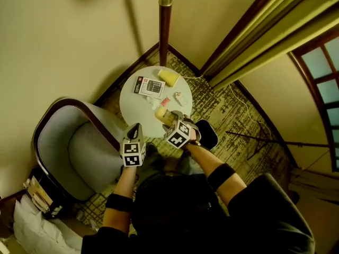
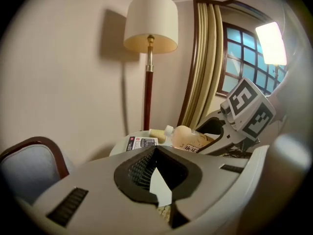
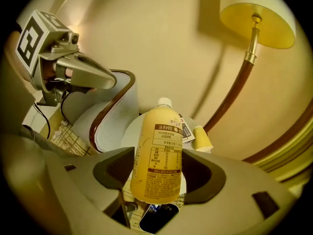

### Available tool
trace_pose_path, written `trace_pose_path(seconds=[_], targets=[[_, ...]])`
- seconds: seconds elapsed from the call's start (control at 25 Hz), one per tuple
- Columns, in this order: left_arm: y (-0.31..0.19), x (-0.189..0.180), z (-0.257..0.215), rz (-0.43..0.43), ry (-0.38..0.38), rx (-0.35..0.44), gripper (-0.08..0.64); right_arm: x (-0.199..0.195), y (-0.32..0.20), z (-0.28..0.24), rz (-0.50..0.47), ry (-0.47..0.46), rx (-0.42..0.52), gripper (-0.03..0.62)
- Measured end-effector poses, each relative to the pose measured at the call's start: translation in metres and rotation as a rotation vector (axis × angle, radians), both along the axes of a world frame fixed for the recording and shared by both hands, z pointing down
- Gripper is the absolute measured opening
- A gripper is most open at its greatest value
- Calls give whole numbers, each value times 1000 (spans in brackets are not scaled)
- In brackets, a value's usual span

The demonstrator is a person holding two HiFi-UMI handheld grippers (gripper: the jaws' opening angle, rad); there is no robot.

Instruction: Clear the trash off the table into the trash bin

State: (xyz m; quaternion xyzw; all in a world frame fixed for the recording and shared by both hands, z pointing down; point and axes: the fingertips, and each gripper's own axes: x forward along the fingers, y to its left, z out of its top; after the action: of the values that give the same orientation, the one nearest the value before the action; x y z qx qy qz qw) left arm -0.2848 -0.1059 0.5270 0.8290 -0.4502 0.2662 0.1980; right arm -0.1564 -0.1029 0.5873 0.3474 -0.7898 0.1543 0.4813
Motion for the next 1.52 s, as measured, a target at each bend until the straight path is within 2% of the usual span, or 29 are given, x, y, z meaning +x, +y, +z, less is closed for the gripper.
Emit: trace_pose_path(seconds=[0.2, 0.4, 0.68, 0.88, 1.12, 1.28, 1.52], targets=[[0, 57, -10, 131, 12, -21, 0, 52, 18, -6, 165, -33, -16, 307], [7, 135, 0, 324, 10, -30, 0, 130, 50, 6, 370, -25, -32, 307], [45, 253, 8, 606, 9, -14, 0, 237, 125, 6, 659, 5, -43, 308], [94, 328, -1, 781, 33, -52, 0, 282, 170, 14, 801, -2, -52, 308], [131, 372, 7, 892, 36, -74, 0, 305, 204, 27, 877, -19, -63, 308], [138, 382, 32, 920, 6, -65, 0, 313, 217, 41, 907, -27, -83, 308], [156, 394, 60, 977, -23, -128, 0, 317, 230, 84, 939, -47, -122, 308]])
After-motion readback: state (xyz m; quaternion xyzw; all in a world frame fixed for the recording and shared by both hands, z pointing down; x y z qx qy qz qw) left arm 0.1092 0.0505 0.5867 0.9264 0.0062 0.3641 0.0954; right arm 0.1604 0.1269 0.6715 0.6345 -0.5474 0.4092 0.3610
